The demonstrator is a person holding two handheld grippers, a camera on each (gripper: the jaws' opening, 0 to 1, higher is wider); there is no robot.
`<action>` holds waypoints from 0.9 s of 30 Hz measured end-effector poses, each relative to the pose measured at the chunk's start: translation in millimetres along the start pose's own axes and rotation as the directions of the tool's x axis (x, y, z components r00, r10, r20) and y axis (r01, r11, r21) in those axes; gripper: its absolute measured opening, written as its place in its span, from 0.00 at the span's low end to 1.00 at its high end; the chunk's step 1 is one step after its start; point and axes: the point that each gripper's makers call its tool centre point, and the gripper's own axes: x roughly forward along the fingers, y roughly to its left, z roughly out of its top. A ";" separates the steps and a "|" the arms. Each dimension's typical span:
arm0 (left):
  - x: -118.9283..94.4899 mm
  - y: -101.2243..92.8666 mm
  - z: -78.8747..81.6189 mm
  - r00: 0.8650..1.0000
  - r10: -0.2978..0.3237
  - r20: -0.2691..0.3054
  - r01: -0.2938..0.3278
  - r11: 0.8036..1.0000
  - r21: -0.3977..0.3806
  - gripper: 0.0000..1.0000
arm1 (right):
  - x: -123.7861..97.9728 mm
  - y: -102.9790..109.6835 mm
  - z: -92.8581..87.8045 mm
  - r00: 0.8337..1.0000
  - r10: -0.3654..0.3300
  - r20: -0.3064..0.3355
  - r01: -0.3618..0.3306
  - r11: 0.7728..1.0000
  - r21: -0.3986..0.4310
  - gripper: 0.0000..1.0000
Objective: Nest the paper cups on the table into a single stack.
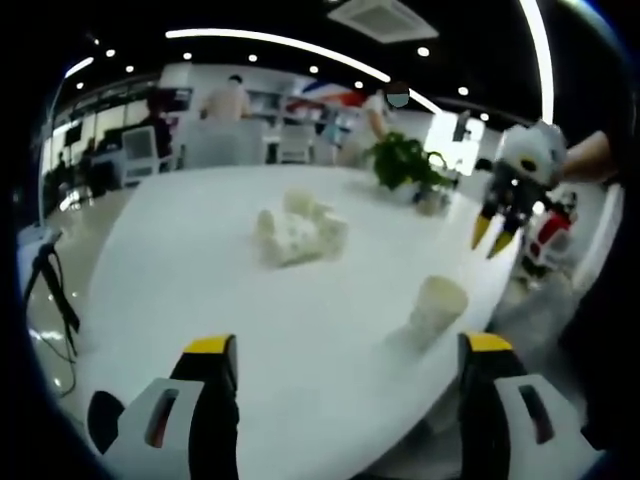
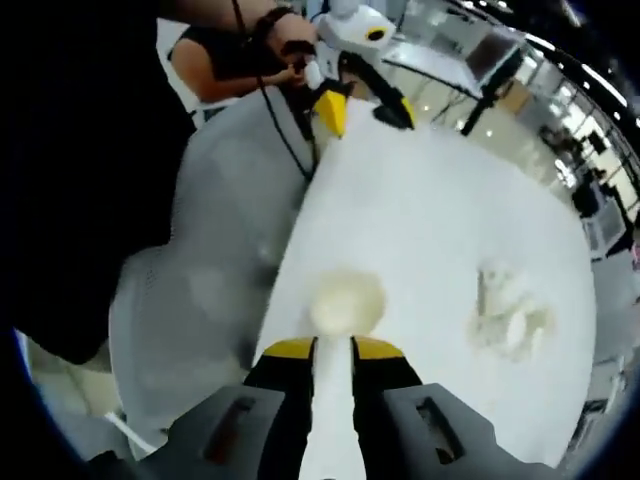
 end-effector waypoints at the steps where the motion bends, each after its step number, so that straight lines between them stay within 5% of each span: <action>1: -0.1 -0.2 0.4 1.000 -0.001 0.000 0.001 1.000 0.000 0.90 | -3.2 -3.5 -1.0 1.000 -0.015 0.010 0.015 1.000 0.020 0.10; 10: 2.0 -0.8 4.6 1.000 -0.004 0.014 0.004 1.000 -0.002 0.90 | -28.4 -40.0 -3.8 0.975 -0.185 0.122 0.163 0.972 0.170 0.09; 18: 1.4 -1.0 2.0 1.000 -0.013 0.002 0.013 1.000 0.003 0.90 | -35.5 -48.2 1.3 0.949 -0.254 0.188 0.190 0.935 0.301 0.09; 27: 0.7 -1.5 4.4 1.000 -0.011 0.002 0.011 1.000 0.007 0.90 | -44.8 -62.5 6.0 0.885 -0.376 0.275 0.201 0.840 0.503 0.09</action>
